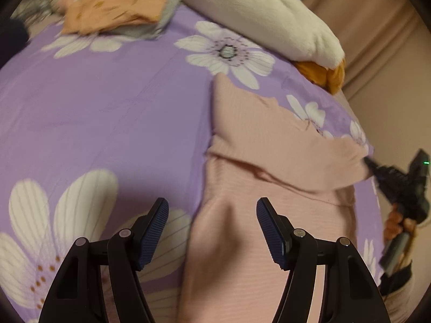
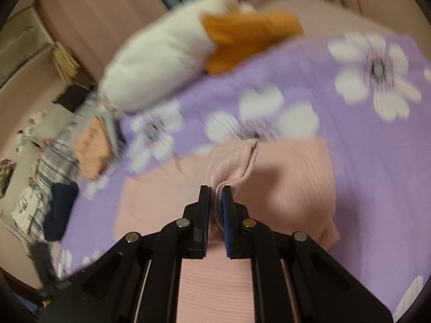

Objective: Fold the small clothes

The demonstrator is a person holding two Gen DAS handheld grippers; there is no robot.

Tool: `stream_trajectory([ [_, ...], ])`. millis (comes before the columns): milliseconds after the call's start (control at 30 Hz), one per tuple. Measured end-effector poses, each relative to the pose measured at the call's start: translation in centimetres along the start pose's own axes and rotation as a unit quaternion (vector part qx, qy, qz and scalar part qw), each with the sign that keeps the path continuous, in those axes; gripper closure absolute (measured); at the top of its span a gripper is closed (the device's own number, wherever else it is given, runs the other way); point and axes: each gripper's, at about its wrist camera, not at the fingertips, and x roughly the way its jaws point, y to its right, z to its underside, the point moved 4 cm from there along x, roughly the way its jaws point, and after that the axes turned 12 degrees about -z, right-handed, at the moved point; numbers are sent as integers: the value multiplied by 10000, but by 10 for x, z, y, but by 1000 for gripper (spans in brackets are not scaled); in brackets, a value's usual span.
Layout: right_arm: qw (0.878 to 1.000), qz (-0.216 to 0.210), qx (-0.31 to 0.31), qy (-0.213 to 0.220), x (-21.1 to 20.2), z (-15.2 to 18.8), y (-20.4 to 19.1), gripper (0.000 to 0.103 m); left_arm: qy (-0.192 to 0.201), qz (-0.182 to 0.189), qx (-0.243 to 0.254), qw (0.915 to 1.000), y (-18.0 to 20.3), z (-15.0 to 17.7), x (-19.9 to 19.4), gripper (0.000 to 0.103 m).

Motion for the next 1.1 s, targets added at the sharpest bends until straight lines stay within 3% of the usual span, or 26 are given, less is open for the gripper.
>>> stream_trajectory([
  [67,9991,264,72,-311,13,10,16,89,19,39,165,9999,13,-9,2,37],
  [100,9985,383,81,-380,15,12,22,83,37,67,231,9997,20,-13,3,37],
  [133,9979,519,61,-395,16,14,26,69,80,108,330,9994,29,-20,4,37],
  [200,9967,778,48,-209,6,13,34,59,148,147,419,9989,40,-29,6,37],
  [333,9956,870,-185,308,-19,1,32,59,194,429,484,9977,64,-47,19,37],
  [433,9990,274,-329,141,-18,5,23,71,175,490,514,9973,73,-52,30,37],
  [500,9985,219,-489,-65,-6,13,19,78,161,528,509,9972,77,-52,38,38],
  [600,9968,209,-651,-423,18,26,18,81,92,352,567,9977,76,-49,52,48],
  [733,9926,817,-601,-664,35,36,38,88,-109,-62,608,9981,60,-39,72,49],
  [800,9934,861,-507,-561,32,35,46,95,-113,-14,552,9984,51,-36,74,55],
  [900,9933,994,-395,-430,23,32,53,94,-98,-37,544,9985,46,-35,70,57],
  [1033,9946,938,-252,-370,2,37,53,74,-119,12,537,9985,42,-28,54,55],
  [1067,9955,847,-246,-357,-6,41,49,69,-104,-58,574,9983,40,-24,47,47],
  [1100,9958,811,-256,-341,-13,45,47,56,-107,-107,572,9982,38,-21,43,42],
])
